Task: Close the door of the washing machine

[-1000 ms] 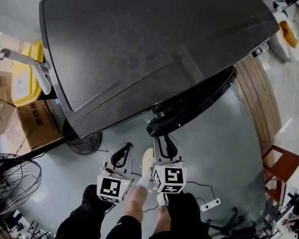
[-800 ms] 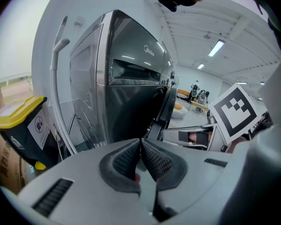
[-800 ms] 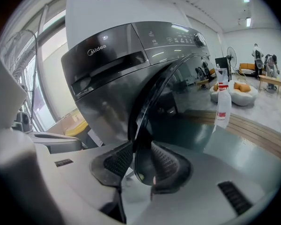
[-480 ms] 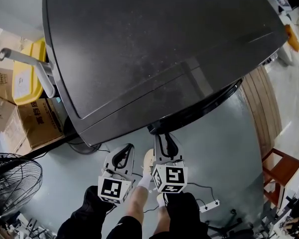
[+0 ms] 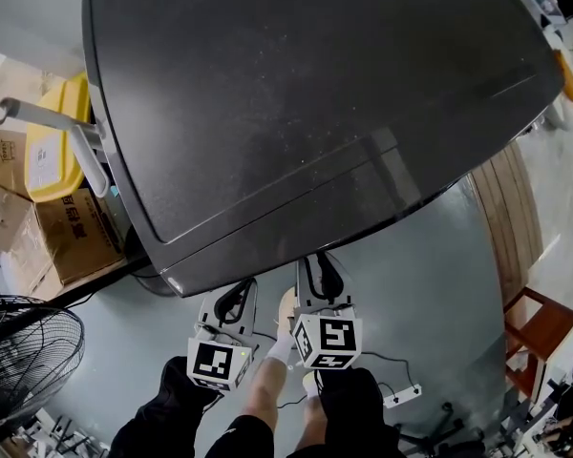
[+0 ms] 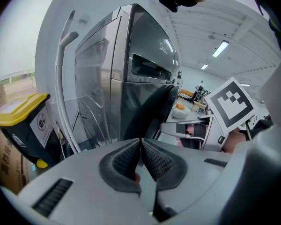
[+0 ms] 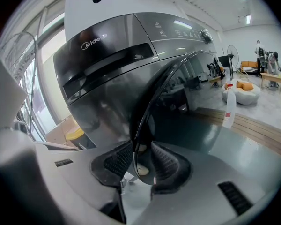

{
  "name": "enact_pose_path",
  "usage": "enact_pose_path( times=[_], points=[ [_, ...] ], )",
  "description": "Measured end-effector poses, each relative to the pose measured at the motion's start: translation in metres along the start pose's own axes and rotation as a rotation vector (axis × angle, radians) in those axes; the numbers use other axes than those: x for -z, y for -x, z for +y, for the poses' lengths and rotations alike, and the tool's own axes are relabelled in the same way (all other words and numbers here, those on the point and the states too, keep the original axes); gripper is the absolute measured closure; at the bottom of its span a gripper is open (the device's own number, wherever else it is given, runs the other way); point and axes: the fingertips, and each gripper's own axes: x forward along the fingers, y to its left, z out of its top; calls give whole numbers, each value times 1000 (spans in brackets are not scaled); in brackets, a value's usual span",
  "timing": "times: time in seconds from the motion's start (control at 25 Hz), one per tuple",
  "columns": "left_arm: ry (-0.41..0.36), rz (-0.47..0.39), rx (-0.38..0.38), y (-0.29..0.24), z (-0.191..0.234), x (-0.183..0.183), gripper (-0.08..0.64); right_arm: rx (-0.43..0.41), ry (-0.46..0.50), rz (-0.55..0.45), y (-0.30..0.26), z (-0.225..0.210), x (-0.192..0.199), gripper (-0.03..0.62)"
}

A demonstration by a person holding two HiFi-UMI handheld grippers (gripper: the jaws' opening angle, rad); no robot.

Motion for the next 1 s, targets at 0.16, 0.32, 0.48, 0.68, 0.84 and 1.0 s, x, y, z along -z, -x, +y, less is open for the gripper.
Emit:
enact_pose_path(
  times=[0.16, 0.32, 0.48, 0.68, 0.84, 1.0],
  points=[
    [-1, 1, -1, -1, 4, 2, 529, -2, 2, -2, -4, 2, -3, 452],
    [1, 4, -2, 0, 2, 6, 529, -2, 0, -6, -3, -1, -3, 453],
    [0, 6, -4, 4, 1, 9, 529, -1, -2, 0, -3, -1, -2, 453],
    [2, -2, -11, 10, 2, 6, 529, -16, 8, -4, 0, 2, 0, 457],
    [0, -11, -20, 15, -4, 6, 529, -22, 49, -13, 8, 5, -2, 477],
    [-3, -27, -29, 25, -12, 3, 529, -32, 76, -20, 23, 8, -2, 477]
  ],
)
